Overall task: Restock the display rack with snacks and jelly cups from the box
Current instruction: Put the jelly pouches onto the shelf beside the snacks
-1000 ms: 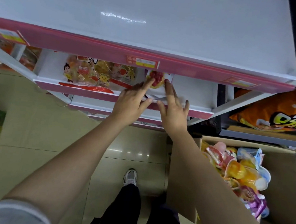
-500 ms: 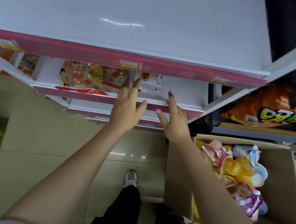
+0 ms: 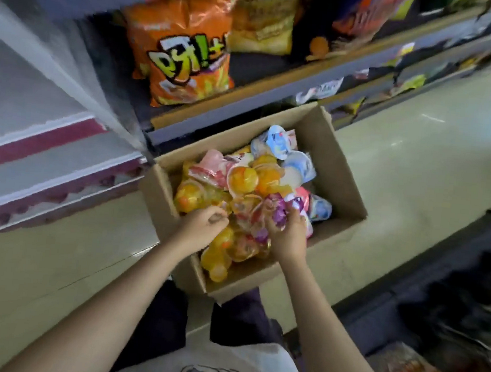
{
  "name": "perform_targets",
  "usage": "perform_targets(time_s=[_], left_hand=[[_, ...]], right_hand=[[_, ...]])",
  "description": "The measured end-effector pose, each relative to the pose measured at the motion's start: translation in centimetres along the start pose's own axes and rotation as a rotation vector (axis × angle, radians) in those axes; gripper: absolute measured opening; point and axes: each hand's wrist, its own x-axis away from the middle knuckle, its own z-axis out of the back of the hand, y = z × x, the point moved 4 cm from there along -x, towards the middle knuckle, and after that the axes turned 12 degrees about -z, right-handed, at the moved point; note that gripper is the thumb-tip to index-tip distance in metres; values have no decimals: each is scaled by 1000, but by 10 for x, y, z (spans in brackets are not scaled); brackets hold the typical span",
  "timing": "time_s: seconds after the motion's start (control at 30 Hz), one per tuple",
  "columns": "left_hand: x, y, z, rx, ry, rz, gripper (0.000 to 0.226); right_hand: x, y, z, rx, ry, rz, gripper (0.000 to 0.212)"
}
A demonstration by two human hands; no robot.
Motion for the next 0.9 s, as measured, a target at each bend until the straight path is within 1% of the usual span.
perform_targets(time_s=[0.07, 0.13, 0.2, 0.27, 0.37, 0.47, 0.53, 0.7, 0.8, 0.9], left_hand=[[-27, 11, -34, 17, -44, 24, 31], [-50, 16, -62, 44, -66, 56, 37], [-67, 19, -85, 87, -76, 101, 46], [-78, 20, -100, 116, -60, 117, 55], [-88, 21, -109, 129, -17, 129, 63], [-93, 19, -111, 131, 22, 114, 66], [-94, 19, -111, 145, 55, 110, 67], [-89, 24, -109, 144, 96, 111, 62], [-81, 26, -110, 153, 110, 98, 61], [-70, 27, -108, 186, 126, 60, 62]], right_hand=[[-29, 22, 5, -40, -20, -97, 59], [-50, 34, 5, -81, -35, -126, 61], [-66, 38, 5, -100, -61, -179, 71], [-78, 39, 9, -119, -105, -228, 73], [-82, 42, 18, -186, -238, -244, 69], [-74, 44, 15, -202, -357, -200, 85], [-68, 48, 8, -219, -387, -199, 89], [-65, 60, 2, -348, -390, -254, 79], [-61, 58, 5, -351, -386, -235, 68], [-54, 56, 7, -341, -410, -270, 66]])
